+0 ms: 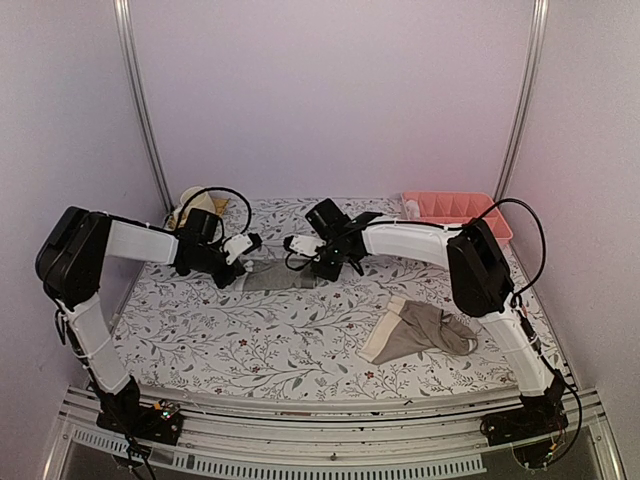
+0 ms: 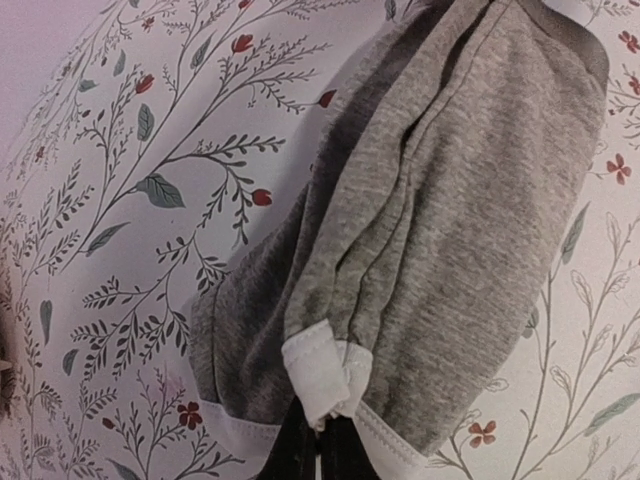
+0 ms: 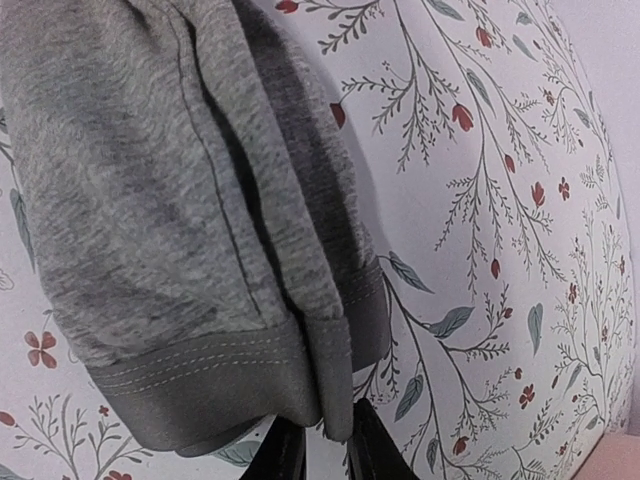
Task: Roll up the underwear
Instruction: Fold the underwear at the center of the board, then smooth out the underwear at the center of the board, then rotate the underwear at the center of the board.
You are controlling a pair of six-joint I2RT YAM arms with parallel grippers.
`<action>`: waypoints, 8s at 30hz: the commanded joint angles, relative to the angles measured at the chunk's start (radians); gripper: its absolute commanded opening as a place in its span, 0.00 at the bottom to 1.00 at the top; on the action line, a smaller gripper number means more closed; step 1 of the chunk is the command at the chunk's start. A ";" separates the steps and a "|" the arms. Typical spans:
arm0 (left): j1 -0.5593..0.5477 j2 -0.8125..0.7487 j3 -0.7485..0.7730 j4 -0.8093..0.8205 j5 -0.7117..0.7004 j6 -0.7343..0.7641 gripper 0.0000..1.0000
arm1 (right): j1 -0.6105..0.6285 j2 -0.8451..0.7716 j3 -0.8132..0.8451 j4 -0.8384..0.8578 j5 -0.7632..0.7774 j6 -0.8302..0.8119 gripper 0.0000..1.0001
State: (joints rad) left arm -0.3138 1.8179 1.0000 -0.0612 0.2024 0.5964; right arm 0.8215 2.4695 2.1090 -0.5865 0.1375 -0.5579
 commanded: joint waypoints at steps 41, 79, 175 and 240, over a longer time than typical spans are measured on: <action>0.051 0.061 0.090 0.092 -0.213 -0.127 0.62 | 0.035 -0.079 -0.109 0.212 -0.207 -0.004 0.04; 0.003 -0.052 0.018 0.104 0.009 -0.155 0.29 | -0.005 0.096 -0.011 0.200 -0.089 0.058 0.07; 0.005 0.102 0.307 -0.142 -0.073 -0.052 0.98 | -0.020 -0.038 -0.075 0.170 0.076 0.165 0.50; -0.001 0.074 0.138 -0.316 0.268 -0.250 0.93 | 0.146 -0.630 -0.829 0.304 0.171 0.346 0.99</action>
State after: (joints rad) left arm -0.3176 1.8488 1.1542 -0.3370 0.3962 0.2878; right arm 0.9596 1.8355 1.2701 -0.3046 0.2947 -0.2058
